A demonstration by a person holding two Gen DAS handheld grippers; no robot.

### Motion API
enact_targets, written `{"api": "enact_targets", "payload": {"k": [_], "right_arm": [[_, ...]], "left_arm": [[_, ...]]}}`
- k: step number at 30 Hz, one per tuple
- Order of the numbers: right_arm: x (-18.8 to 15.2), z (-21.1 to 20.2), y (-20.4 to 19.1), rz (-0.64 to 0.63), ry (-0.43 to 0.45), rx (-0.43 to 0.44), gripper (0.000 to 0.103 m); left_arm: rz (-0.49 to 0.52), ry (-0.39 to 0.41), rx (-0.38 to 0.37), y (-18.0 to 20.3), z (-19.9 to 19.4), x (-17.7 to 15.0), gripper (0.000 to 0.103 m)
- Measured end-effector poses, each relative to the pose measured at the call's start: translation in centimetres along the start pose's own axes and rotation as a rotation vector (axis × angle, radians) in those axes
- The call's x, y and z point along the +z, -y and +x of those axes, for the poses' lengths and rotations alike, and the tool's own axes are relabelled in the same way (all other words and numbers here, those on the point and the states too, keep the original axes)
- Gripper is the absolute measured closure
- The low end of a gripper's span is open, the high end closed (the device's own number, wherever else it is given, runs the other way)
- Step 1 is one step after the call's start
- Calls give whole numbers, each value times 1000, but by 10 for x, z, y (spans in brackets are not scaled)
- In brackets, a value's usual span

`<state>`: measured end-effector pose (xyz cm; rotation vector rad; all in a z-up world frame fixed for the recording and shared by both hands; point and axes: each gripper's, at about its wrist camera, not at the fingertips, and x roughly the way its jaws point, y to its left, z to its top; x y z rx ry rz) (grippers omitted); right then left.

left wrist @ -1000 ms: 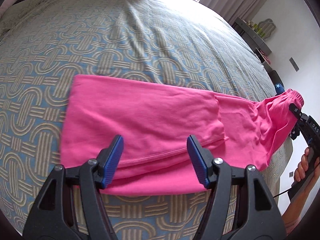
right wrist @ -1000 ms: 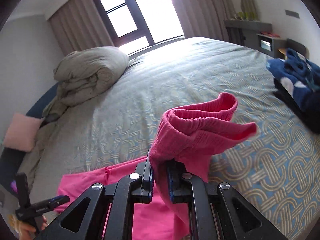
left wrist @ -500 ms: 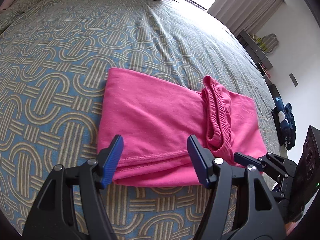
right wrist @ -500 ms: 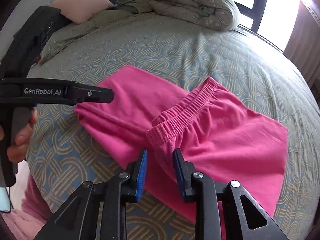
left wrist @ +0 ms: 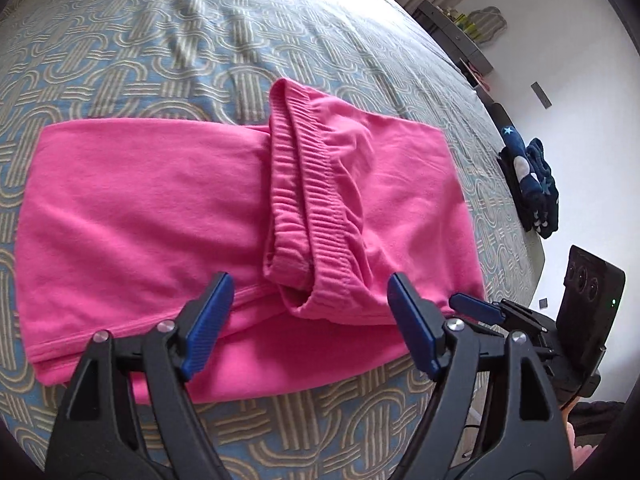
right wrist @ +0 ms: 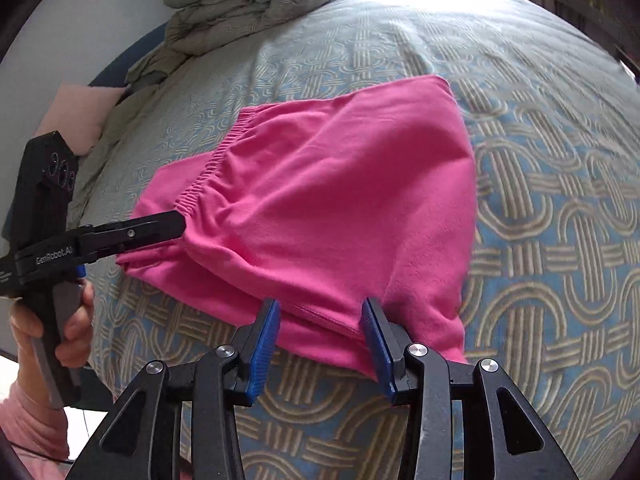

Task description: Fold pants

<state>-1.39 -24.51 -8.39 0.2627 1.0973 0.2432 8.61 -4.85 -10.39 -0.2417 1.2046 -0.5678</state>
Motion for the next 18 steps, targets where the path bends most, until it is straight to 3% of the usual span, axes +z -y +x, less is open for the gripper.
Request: {"api": "enact_targets", "payload": {"k": [6, 10, 14, 18], "right_arm": [[-4, -4, 4, -1, 24, 30, 60], [-6, -2, 12, 17, 32, 72, 60], [-5, -1, 18, 41, 40, 102, 60], [-5, -1, 19, 50, 48, 103, 60]], "left_arm": [[-94, -10, -25, -6, -3, 5, 24], [-128, -67, -121, -9, -9, -2, 24], [-168, -101, -143, -16, -1, 3, 24], [-258, -129, -225, -28, 8, 13, 27]]}}
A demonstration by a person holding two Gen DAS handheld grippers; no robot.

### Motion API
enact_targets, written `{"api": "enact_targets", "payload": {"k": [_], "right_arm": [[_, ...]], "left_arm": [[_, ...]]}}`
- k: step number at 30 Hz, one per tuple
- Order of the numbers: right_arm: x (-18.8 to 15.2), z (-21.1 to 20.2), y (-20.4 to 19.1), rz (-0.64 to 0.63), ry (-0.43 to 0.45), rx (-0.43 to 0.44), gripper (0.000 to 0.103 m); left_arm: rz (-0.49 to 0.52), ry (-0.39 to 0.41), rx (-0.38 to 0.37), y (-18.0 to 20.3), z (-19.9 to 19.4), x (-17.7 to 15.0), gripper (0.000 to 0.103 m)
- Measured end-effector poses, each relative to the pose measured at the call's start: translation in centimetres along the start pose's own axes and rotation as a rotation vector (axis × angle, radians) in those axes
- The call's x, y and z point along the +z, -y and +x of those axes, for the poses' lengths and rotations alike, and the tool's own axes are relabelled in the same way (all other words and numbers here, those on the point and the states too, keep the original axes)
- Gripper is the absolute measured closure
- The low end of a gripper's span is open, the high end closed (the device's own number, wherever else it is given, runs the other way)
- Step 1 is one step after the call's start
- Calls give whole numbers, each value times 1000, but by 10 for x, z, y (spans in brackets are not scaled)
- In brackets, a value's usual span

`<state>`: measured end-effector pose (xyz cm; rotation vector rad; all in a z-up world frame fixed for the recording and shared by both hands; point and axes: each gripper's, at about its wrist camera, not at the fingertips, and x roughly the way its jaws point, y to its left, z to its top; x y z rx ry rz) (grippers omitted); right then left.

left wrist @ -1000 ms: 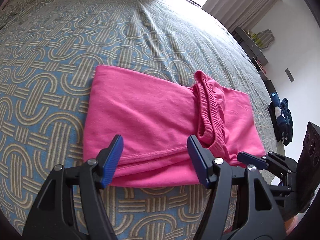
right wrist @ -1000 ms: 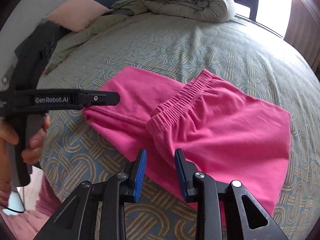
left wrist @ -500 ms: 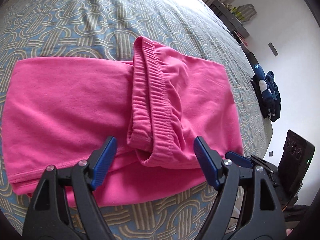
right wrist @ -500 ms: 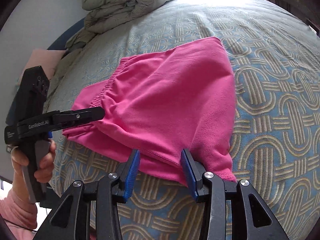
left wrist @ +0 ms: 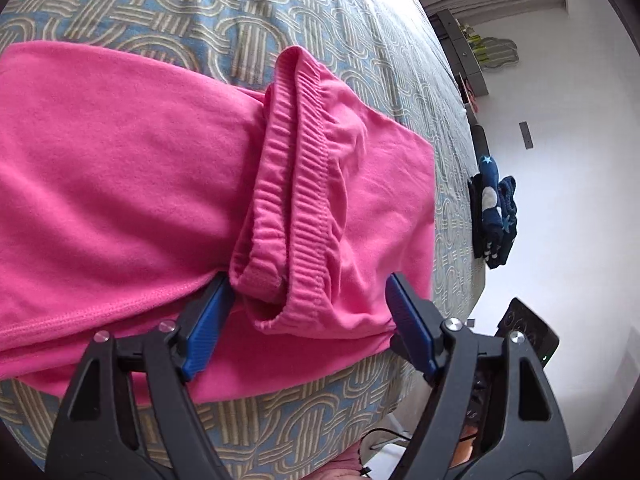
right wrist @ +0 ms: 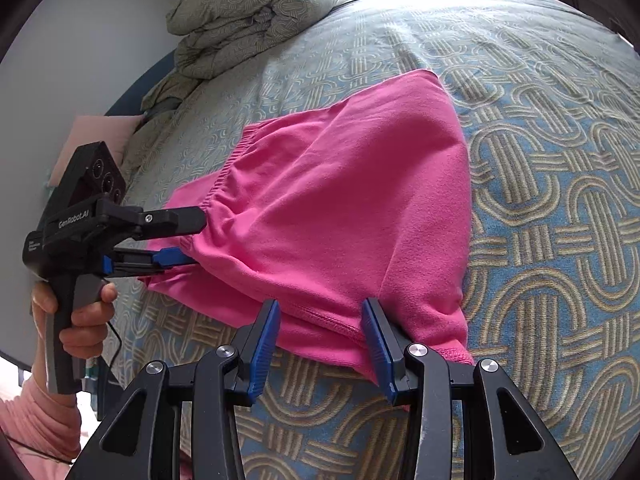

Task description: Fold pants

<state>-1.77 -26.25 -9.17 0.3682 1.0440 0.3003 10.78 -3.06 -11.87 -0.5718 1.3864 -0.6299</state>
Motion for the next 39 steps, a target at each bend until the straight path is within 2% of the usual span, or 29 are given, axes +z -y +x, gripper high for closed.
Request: {"api": "enact_targets", "payload": {"k": [2, 10, 17, 21, 22, 23, 25, 33, 39], "right_arm": [[-1, -1, 0, 2, 5, 1, 60], [1, 2, -3, -8, -2, -13, 60], [1, 4, -7, -6, -3, -24, 59], [1, 5, -9, -13, -6, -33, 59], [1, 5, -9, -14, -7, -35, 59], [1, 5, -9, -15, -8, -37, 58], [2, 6, -10, -14, -9, -41, 58], [1, 0, -15, -8, -4, -67, 58], [0, -16, -15, -5, 25, -90, 58]], "left_arm": [[-6, 6, -15, 1, -3, 4, 35], [8, 34, -48, 10, -10, 20, 35], [3, 6, -30, 6, 10, 37, 35], [33, 8, -23, 13, 13, 42, 35], [53, 11, -11, 16, 13, 43, 45], [83, 14, 9, 20, 14, 43, 67], [127, 13, 40, 27, 16, 41, 86], [212, 91, 47, 50, -9, 24, 89], [302, 150, 118, 70, -20, 11, 89]]}}
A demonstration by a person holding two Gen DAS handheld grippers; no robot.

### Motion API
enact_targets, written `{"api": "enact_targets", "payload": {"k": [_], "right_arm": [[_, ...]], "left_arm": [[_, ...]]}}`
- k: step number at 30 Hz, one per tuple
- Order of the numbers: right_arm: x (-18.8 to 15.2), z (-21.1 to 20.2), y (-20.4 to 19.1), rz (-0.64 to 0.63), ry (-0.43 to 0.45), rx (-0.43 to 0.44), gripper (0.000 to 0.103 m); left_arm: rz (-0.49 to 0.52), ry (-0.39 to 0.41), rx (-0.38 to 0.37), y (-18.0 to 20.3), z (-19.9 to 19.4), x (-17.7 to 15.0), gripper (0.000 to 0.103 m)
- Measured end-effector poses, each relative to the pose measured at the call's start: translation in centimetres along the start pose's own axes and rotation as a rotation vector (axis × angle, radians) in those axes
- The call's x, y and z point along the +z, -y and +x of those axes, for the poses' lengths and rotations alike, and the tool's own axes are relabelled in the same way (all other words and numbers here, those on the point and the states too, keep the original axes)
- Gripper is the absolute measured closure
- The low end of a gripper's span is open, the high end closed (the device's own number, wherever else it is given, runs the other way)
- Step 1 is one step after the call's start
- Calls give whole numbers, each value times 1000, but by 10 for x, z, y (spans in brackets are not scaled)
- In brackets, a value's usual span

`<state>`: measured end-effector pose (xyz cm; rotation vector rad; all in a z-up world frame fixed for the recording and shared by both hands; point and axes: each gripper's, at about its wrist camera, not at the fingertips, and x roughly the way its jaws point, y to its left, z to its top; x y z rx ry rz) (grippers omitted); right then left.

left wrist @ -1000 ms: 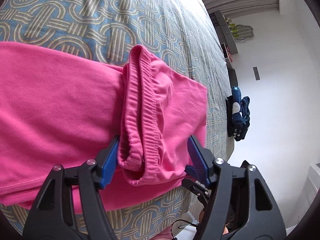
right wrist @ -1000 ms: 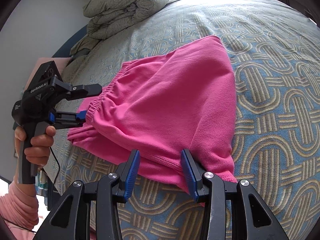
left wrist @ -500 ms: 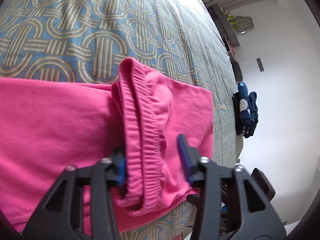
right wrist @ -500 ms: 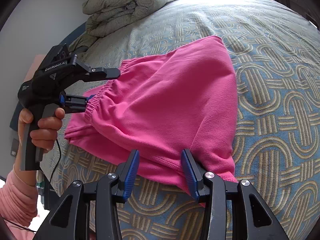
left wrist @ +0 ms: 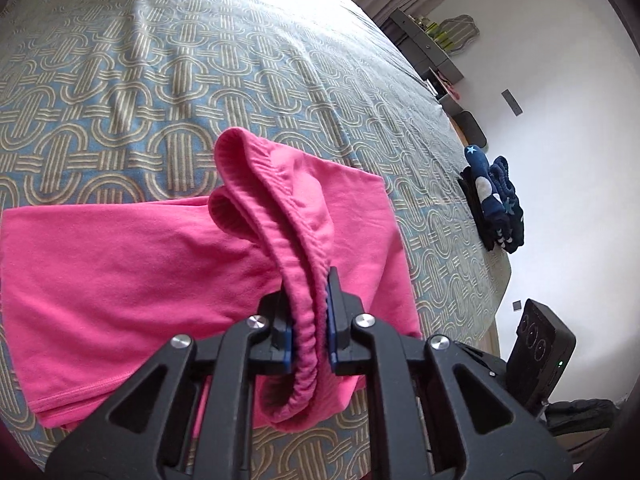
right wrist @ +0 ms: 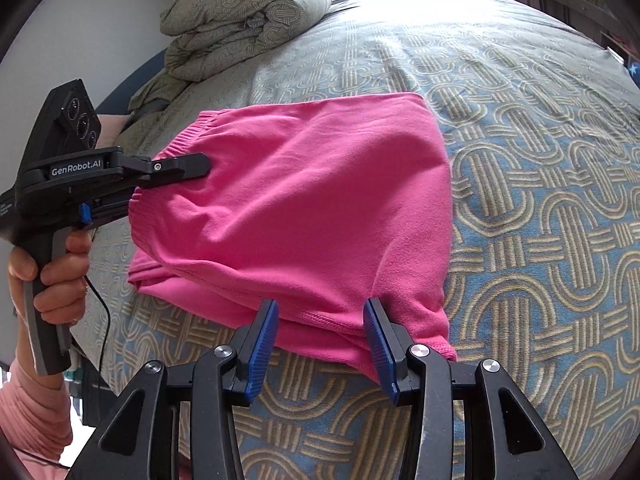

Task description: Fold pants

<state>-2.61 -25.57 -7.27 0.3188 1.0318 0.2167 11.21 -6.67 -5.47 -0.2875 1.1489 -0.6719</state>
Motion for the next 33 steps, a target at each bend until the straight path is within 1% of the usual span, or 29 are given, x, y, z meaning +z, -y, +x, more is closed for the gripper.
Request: {"api": "enact_targets", "payload": {"k": [5, 8, 10, 11, 12, 15, 18, 22, 25, 28, 30, 31, 32, 33], "right_arm": [[0, -11, 7, 25, 20, -12, 58], [2, -22, 10, 33, 43, -3, 58], [6, -31, 11, 37, 69, -14, 57], [8, -34, 12, 37, 82, -28, 52], [10, -38, 13, 36, 95, -47, 50], [19, -40, 17, 33, 106, -123, 49], [27, -35, 16, 37, 92, -149, 49], [33, -20, 2, -2, 59, -130, 49], [32, -5, -16, -49, 27, -118, 49], [30, 11, -35, -104, -9, -106, 49], [27, 22, -47, -143, -38, -96, 49], [25, 27, -52, -162, -50, -96, 49], [23, 33, -57, -188, -64, -109, 49], [20, 39, -61, -219, -81, -139, 49]], "left_arm": [[-12, 6, 3, 0, -1, 2, 89], [-24, 19, 23, -7, -11, 3, 89], [-45, 26, 35, -9, -25, 4, 89], [-35, 39, 39, -7, -34, 4, 89], [-10, 62, 52, -3, -45, 5, 89], [60, 110, 127, 2, -71, 2, 89], [72, 124, 193, -11, -87, -4, 89], [18, 107, 265, -46, -92, -14, 89], [-41, 79, 288, -72, -90, -22, 89], [-58, 42, 314, -91, -80, -29, 89], [-74, 14, 343, -101, -69, -32, 86], [-77, 3, 373, -105, -64, -34, 82], [-74, -3, 421, -108, -60, -37, 77], [-65, -8, 479, -110, -56, -38, 74]]}}
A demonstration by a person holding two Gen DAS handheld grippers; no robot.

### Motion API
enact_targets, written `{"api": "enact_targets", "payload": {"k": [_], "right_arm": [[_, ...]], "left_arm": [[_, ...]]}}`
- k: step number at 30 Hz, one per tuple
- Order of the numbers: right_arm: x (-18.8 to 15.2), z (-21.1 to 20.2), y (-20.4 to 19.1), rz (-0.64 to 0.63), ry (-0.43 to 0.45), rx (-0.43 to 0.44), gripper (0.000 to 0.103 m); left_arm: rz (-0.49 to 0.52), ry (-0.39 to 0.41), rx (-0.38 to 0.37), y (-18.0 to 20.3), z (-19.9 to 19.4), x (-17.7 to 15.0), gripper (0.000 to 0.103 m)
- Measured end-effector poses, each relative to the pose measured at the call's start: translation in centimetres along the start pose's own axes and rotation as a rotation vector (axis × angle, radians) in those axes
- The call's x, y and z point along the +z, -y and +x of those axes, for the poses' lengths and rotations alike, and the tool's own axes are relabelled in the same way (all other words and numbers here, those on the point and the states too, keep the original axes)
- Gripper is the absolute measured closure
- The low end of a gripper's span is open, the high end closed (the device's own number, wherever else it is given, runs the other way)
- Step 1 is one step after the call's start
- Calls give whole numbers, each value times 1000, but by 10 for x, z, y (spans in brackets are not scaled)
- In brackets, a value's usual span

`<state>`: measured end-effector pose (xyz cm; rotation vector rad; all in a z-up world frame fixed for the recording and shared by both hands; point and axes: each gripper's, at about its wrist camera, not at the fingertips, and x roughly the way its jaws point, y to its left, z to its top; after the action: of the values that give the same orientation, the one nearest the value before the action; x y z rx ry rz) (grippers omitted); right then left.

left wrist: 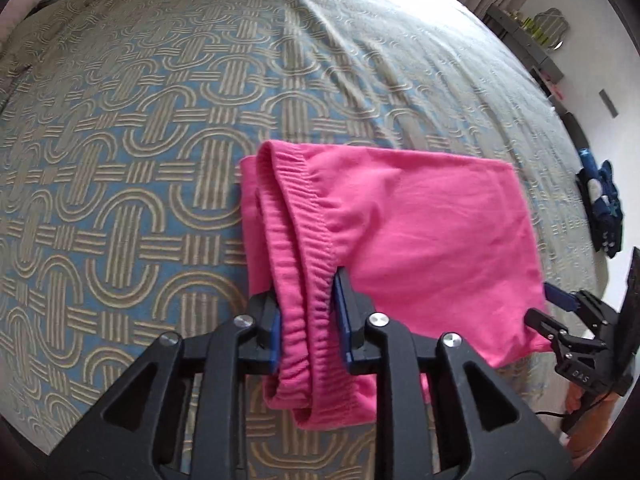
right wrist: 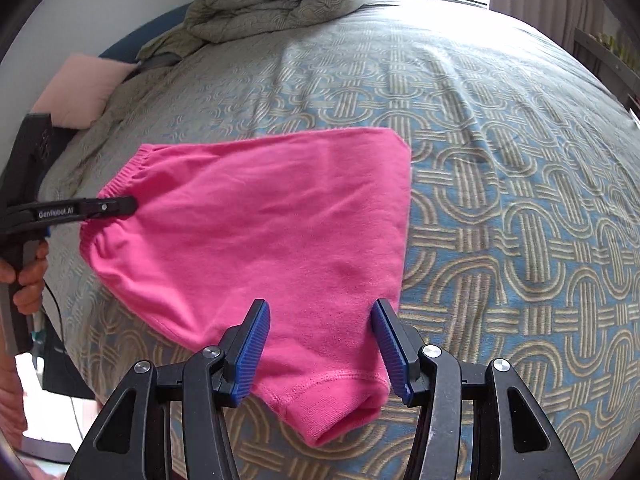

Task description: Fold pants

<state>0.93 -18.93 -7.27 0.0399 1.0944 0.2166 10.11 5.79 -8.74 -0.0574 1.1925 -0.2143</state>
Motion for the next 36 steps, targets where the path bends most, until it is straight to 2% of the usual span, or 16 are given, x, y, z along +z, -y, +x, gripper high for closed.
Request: {"api": "enact_targets", "payload": {"k": [1, 3, 4, 7, 9, 15, 22, 30, 36], "right_arm": [[-2, 6, -4, -33, -23, -46, 48], [-8, 16, -5, -74, -58, -133, 44], [-10, 16, -3, -65, -54, -131, 42], [-12, 12, 13, 15, -74, -78, 41], [-12, 10, 22, 62, -82, -55, 41], [-10, 7, 26, 95, -75, -64, 41], [-11, 11, 31, 118, -78, -49, 41], [-6, 15, 42, 146, -79, -18, 39], [7, 18, 67, 267, -84, 74, 39]], "left_arm": [[11, 0, 34, -1, 3, -2, 69], [16, 9, 43, -2, 3, -5, 63], [13, 13, 43, -3, 2, -6, 61], [-5, 14, 48, -7, 0, -7, 53], [-12, 15, 43, -12, -2, -9, 53], [-22, -2, 65, -17, 7, -10, 43], [-84, -24, 1, -30, 14, -10, 43], [-43, -33, -25, -24, 20, -7, 41], [-6, -27, -29, -20, 22, -8, 38]]}}
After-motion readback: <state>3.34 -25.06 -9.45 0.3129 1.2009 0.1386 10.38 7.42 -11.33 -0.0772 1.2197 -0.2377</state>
